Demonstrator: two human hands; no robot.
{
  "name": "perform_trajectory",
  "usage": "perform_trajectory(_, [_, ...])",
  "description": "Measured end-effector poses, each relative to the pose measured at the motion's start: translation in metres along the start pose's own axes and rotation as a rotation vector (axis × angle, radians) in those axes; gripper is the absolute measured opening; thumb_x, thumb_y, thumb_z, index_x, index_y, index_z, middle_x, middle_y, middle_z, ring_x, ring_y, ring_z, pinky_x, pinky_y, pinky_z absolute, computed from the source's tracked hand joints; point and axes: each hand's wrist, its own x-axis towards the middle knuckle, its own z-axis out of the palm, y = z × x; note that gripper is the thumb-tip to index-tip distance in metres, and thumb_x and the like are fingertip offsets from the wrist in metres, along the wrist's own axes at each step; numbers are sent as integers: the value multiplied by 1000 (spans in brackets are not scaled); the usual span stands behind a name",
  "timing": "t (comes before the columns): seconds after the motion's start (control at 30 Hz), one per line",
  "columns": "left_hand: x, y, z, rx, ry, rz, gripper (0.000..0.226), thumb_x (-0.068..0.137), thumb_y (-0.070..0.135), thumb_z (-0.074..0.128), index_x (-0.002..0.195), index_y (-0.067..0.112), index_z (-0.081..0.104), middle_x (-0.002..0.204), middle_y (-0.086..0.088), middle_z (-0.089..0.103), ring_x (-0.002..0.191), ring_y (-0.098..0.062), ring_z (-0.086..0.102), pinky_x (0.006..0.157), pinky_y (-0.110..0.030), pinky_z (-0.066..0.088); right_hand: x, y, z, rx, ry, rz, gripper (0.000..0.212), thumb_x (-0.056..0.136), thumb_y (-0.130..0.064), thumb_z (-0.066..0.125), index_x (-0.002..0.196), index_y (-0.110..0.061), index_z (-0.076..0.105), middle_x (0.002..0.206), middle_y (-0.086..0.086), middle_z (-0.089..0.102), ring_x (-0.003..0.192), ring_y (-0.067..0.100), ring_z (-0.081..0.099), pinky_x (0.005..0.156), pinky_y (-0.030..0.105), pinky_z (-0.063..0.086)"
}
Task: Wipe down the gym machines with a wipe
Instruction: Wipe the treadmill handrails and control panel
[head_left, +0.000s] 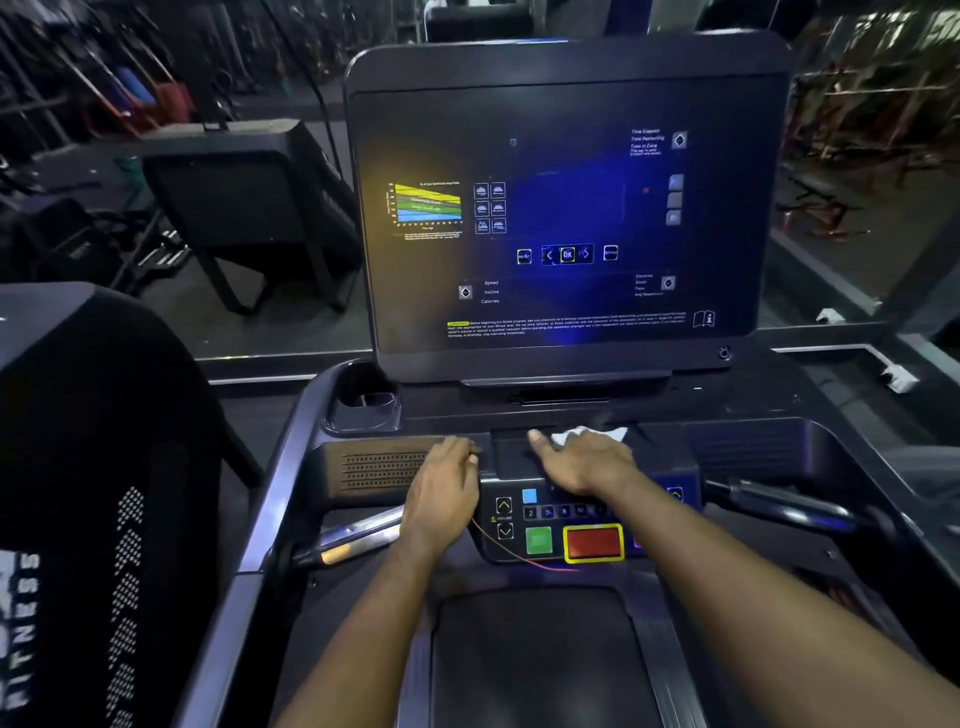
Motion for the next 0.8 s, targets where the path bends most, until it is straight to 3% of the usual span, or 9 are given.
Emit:
perform_trajectory(0.1, [1,-1,-1,2,-4,23,19,99,20,45,103,13,62,98,8,56,97,-16,54,89,-35,45,-14,-17,14,56,16,-204,87,93,-77,9,148,-21,46,158,1,41,143,26,42,110,44,39])
perform_trajectory(0.17, [0,-1,-2,4,-9,32,17,101,17,46,105,14,62,98,12,52,98,-15,54,89,-32,44,-20,-7,15,89,8,-236,83,94,-77,9,151,-26,43,162,-5,35,146,23,38,114,46,36])
perform_trajectory(0.27, [-1,0,-3,7,-10,39,16,101,13,48,106,13,63,101,9,55,100,-16,54,90,-30,42,-18,19,7,80,8,-60,85,94,-75,5,147,-24,48,159,-1,41,141,26,44,111,46,39])
perform_trajectory(0.37, [-2,1,-3,1,0,44,16,101,11,49,106,11,64,103,2,60,101,-20,55,93,-32,42,-13,10,0,3,-7,95,89,96,-73,4,154,-15,39,164,3,30,148,27,34,114,43,33])
perform_trajectory(0.57, [-2,-2,-4,10,12,76,16,101,14,48,106,12,64,101,2,61,98,-20,56,88,-34,44,-52,-30,25,3,85,-259,78,102,-65,14,157,-14,31,166,6,25,153,21,22,123,36,18])
perform_trajectory(0.7, [-4,-4,-3,-6,-3,63,23,101,22,43,107,13,64,102,4,60,99,-18,56,88,-34,46,-56,7,23,-7,140,-75,76,103,-61,13,152,-9,40,160,11,37,148,25,33,120,37,23])
perform_trajectory(0.8, [-3,-6,-7,-19,-25,53,32,99,29,39,110,14,65,106,4,62,103,-18,57,89,-32,44,-44,-1,18,-18,122,46,83,102,-63,10,156,-3,31,164,15,28,151,27,26,123,39,19])
